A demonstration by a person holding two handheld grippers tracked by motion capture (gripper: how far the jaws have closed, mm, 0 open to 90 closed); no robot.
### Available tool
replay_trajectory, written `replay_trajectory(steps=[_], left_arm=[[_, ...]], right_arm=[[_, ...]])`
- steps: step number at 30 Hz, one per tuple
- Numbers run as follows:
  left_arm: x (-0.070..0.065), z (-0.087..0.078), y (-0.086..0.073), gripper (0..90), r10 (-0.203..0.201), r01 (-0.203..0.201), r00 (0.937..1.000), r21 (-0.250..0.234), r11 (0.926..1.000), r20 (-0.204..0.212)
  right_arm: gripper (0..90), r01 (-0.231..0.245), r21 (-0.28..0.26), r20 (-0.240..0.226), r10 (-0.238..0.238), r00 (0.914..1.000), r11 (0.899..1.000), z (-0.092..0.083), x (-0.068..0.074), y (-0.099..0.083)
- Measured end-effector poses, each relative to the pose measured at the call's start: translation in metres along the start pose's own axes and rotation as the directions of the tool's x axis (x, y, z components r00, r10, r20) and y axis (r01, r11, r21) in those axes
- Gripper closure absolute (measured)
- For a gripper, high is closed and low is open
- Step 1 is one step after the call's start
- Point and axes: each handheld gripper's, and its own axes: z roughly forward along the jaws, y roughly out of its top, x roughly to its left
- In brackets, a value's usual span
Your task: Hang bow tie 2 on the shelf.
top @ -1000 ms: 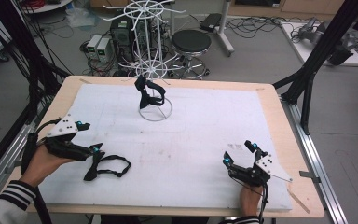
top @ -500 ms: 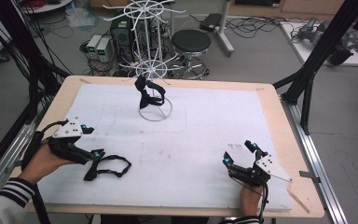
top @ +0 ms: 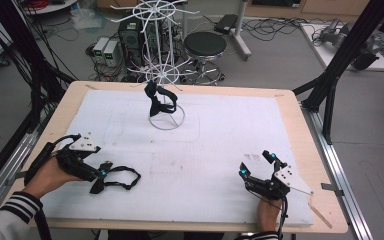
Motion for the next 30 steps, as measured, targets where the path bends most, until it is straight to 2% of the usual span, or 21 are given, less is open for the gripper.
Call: replay_trajectory(steps=[5, 8, 13, 15, 24, 30], left_arm=[[-0.002, 0.006, -0.002, 20.9, -0.024, 0.024, 0.9997, 0.016, 0.9996, 0.007], [-0.002, 0.009, -0.003, 21.7, -0.024, 0.024, 0.9996, 0.041, 0.9989, 0.014], [-0.003, 0.013, -0.007, 24.3, -0.05, 0.048, 0.9986, 0.076, 0.9959, 0.018], [-0.004, 0.015, -0.008, 26.3, -0.052, 0.049, 0.9984, 0.094, 0.9944, 0.023], [-0.003, 0.015, -0.01, 34.6, -0.104, 0.101, 0.9945, 0.145, 0.9843, 0.013], [-0.003, 0.018, -0.01, 39.3, -0.136, 0.129, 0.9903, 0.171, 0.9769, 0.029]], right_arm=[[7.4, 0.005, -0.003, 0.0, -0.005, 1.0, 1.0, 0.0, 0.0, 0.0], [7.4, 0.006, -0.004, 0.0, -0.006, 1.0, 1.0, 0.0, 0.0, 0.0], [7.4, 0.003, -0.002, 0.0, -0.003, 1.0, 1.0, 0.0, 0.0, 0.0], [7.4, 0.003, -0.002, 0.0, -0.003, 1.0, 1.0, 0.0, 0.0, 0.0], [7.4, 0.0, 0.0, 0.0, 0.0, 1.0, 1.0, 0.0, 0.0, 0.0], [7.4, 0.005, -0.003, 0.001, -0.005, 1.0, 1.0, 0.0, 0.0, 0.0]])
